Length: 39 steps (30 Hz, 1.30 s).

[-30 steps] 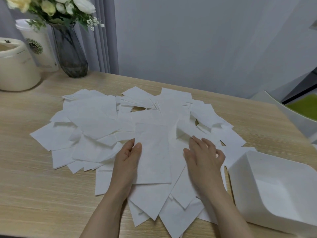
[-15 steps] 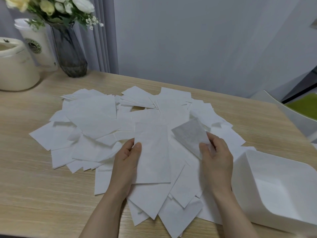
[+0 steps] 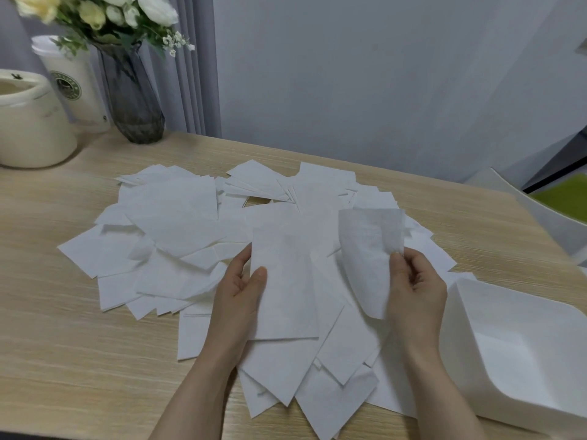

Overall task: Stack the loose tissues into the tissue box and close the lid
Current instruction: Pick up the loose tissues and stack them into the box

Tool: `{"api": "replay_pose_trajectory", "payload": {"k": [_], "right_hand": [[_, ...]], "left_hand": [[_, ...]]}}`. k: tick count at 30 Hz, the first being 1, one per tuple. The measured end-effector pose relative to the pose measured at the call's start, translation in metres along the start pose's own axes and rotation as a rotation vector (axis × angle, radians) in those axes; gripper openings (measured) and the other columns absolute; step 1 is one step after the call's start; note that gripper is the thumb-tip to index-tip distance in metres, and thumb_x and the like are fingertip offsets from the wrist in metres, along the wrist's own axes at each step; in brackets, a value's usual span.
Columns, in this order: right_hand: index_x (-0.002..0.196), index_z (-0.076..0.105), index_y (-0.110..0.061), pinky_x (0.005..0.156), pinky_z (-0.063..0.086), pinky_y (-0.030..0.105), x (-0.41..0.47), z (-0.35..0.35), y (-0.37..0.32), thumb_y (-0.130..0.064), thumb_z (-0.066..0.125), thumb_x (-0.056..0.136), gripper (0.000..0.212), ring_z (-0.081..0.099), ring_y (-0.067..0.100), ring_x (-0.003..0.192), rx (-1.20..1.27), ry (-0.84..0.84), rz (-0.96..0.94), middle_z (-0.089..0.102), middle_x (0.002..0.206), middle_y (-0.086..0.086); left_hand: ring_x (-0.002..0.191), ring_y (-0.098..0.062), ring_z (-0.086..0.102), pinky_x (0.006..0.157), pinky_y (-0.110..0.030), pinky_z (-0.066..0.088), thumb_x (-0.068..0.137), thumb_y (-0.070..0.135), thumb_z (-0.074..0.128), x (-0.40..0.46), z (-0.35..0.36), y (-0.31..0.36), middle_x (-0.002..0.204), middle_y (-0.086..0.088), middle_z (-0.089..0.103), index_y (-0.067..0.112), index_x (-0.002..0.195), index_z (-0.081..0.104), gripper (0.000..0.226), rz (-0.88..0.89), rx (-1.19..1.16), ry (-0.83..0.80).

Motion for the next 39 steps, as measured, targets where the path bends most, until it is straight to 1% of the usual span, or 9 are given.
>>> {"api": "replay_pose_trajectory", "payload": {"k": [4, 8, 14, 17, 20, 28, 32, 34, 39], "right_hand": [[0.089, 0.065, -0.014, 0.053, 0.036, 0.014, -0.002, -0.001, 0.002, -0.016, 0.052, 0.098, 0.016, 0.044, 0.004, 0.058, 0.015, -0.009, 0.023, 0.055, 0.072, 0.001], [0.085, 0.065, -0.024, 0.064, 0.043, 0.023, -0.005, -0.002, -0.005, -0.020, 0.053, 0.099, 0.018, 0.052, 0.009, 0.067, 0.117, 0.042, 0.021, 0.059, 0.072, -0.001], [0.086, 0.066, -0.024, 0.061, 0.046, 0.018, -0.007, 0.001, 0.009, -0.017, 0.053, 0.098, 0.018, 0.058, 0.006, 0.064, 0.073, 0.022, 0.110, 0.066, 0.064, -0.013], [0.097, 0.067, -0.022, 0.065, 0.051, 0.021, -0.009, -0.001, 0.017, -0.018, 0.056, 0.096, 0.012, 0.065, 0.005, 0.069, 0.018, -0.037, 0.175, 0.071, 0.073, -0.009], [0.109, 0.067, -0.021, 0.078, 0.056, 0.036, -0.011, -0.002, 0.021, -0.021, 0.061, 0.092, 0.018, 0.071, 0.015, 0.083, -0.026, -0.093, 0.229, 0.075, 0.088, -0.002], [0.089, 0.070, -0.027, 0.072, 0.055, 0.044, -0.013, -0.006, 0.018, -0.019, 0.063, 0.088, 0.011, 0.068, 0.028, 0.075, -0.140, -0.136, 0.183, 0.073, 0.074, -0.001], [0.093, 0.070, -0.028, 0.066, 0.052, 0.035, -0.014, -0.006, 0.018, -0.020, 0.062, 0.088, 0.012, 0.065, 0.010, 0.069, -0.180, -0.129, 0.163, 0.072, 0.077, -0.014], [0.095, 0.070, -0.027, 0.065, 0.051, 0.034, -0.014, -0.006, 0.018, -0.021, 0.062, 0.088, 0.012, 0.065, 0.008, 0.069, -0.184, -0.124, 0.161, 0.071, 0.078, -0.014], [0.097, 0.067, -0.031, 0.071, 0.053, 0.040, -0.014, -0.005, 0.019, -0.022, 0.063, 0.086, 0.015, 0.064, 0.020, 0.075, -0.174, -0.107, 0.158, 0.071, 0.080, -0.007]], "left_hand": [[0.093, -0.017, 0.072, 0.079, -0.033, 0.055, 0.098, 0.003, 0.051, 0.000, 0.000, -0.001, 0.103, 0.002, 0.076, 0.026, 0.127, 0.055, 0.037, -0.009, 0.044, -0.004], [0.088, -0.014, 0.073, 0.073, -0.027, 0.056, 0.098, 0.004, 0.051, -0.001, 0.000, -0.001, 0.099, 0.005, 0.076, 0.024, 0.119, 0.058, 0.029, -0.014, 0.078, -0.013], [0.082, -0.014, 0.072, 0.067, -0.024, 0.056, 0.098, 0.002, 0.051, -0.003, 0.001, 0.000, 0.093, 0.004, 0.077, 0.024, 0.117, 0.060, 0.030, -0.004, 0.091, 0.003], [0.083, -0.012, 0.072, 0.067, -0.022, 0.056, 0.097, 0.001, 0.052, -0.003, 0.001, -0.001, 0.093, 0.007, 0.076, 0.023, 0.118, 0.060, 0.032, -0.001, 0.105, 0.011], [0.093, -0.013, 0.072, 0.076, -0.027, 0.056, 0.097, 0.002, 0.053, -0.001, 0.000, -0.002, 0.103, 0.006, 0.075, 0.024, 0.123, 0.059, 0.035, -0.004, 0.122, 0.015], [0.092, -0.009, 0.071, 0.078, -0.030, 0.056, 0.092, 0.001, 0.058, -0.003, 0.003, -0.001, 0.103, 0.010, 0.075, 0.037, 0.116, 0.058, 0.043, 0.016, 0.237, 0.014], [0.086, -0.013, 0.071, 0.072, -0.027, 0.053, 0.091, 0.000, 0.057, -0.005, 0.002, 0.000, 0.093, 0.008, 0.075, 0.027, 0.106, 0.068, 0.033, 0.040, 0.255, 0.018], [0.084, -0.013, 0.071, 0.069, -0.023, 0.052, 0.092, -0.001, 0.056, -0.005, 0.002, 0.001, 0.091, 0.006, 0.075, 0.025, 0.102, 0.069, 0.030, 0.047, 0.233, 0.016], [0.092, -0.011, 0.072, 0.077, -0.028, 0.055, 0.097, 0.006, 0.054, -0.005, 0.002, 0.001, 0.103, 0.006, 0.075, 0.029, 0.120, 0.058, 0.033, 0.009, 0.159, 0.033]]}}
Point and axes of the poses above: each hand's wrist, its own x-axis towards the middle knuckle, its own z-axis out of the palm, y = z × x, the point moved 1 cm from there along x, towards the middle knuckle
